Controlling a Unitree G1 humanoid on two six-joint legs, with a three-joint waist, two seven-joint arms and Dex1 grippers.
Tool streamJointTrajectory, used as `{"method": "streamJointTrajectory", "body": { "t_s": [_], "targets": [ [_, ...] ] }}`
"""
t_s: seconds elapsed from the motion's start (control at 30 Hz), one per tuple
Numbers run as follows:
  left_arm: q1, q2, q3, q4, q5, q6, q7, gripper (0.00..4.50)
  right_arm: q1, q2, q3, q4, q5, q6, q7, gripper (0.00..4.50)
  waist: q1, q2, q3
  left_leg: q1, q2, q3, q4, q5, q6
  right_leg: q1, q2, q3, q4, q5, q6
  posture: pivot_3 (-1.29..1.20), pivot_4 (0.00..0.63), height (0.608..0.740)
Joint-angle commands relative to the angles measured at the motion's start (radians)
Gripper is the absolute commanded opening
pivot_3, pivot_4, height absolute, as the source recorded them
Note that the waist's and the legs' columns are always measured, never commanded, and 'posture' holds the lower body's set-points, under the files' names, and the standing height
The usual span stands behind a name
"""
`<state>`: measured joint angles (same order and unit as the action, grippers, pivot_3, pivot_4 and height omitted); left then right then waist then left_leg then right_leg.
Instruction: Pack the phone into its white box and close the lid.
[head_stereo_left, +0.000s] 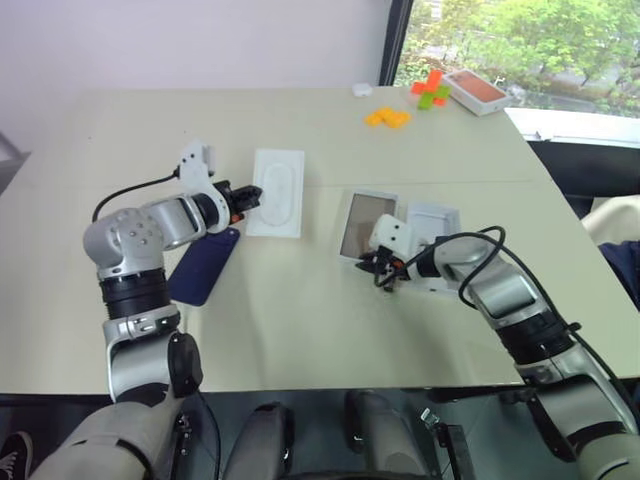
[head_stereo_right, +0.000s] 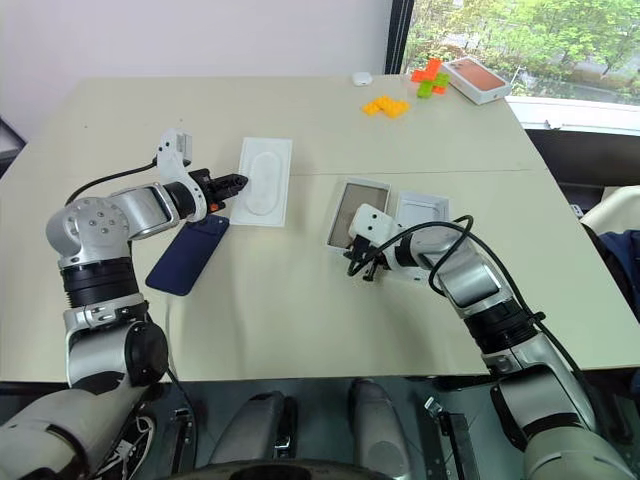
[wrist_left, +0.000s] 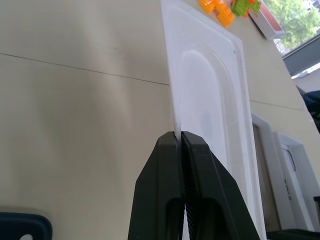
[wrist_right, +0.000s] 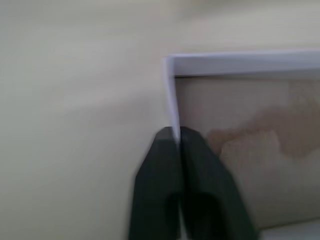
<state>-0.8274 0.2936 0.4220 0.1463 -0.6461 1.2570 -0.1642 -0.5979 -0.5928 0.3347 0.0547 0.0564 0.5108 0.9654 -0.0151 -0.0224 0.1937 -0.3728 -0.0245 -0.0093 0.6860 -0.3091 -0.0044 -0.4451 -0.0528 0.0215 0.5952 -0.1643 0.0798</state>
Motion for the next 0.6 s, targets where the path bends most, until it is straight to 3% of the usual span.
{"method": "streamJointTrajectory", "body": {
  "t_s": [0.03, 0.3, 0.6],
  "targets": [
    [-0.016, 0.012, 0.015, -0.015, -0.011, -0.014, -0.003, 0.00, 0.003, -0.014, -0.021, -0.079, 0.039, -0.066, 0.066, 0.01, 0.001, 0.000, 0.000, 0.000, 0.000, 0.000, 0.000, 0.000, 0.000, 0.000, 0.000, 0.000, 0.000, 0.000, 0.000, 0.00, 0.150, 0.740],
    [-0.055, 0.040, 0.020, 0.017, -0.014, -0.018, -0.014, 0.00, 0.058, -0.028, -0.032, -0.187, 0.121, -0.175, 0.190, 0.01, 0.001, 0.000, 0.000, 0.000, 0.000, 0.000, 0.000, 0.000, 0.000, 0.000, 0.001, 0.000, 0.000, 0.000, 0.000, 0.00, 0.150, 0.740],
    [-0.074, 0.054, 0.020, 0.019, -0.020, -0.012, -0.019, 0.00, 0.040, 0.042, 0.098, -0.132, 0.004, -0.316, 0.189, 0.01, 0.000, 0.000, 0.000, 0.000, 0.001, 0.000, 0.000, 0.001, -0.001, 0.000, 0.001, 0.000, 0.000, 0.000, 0.000, 0.00, 0.150, 0.740]
  ]
}}
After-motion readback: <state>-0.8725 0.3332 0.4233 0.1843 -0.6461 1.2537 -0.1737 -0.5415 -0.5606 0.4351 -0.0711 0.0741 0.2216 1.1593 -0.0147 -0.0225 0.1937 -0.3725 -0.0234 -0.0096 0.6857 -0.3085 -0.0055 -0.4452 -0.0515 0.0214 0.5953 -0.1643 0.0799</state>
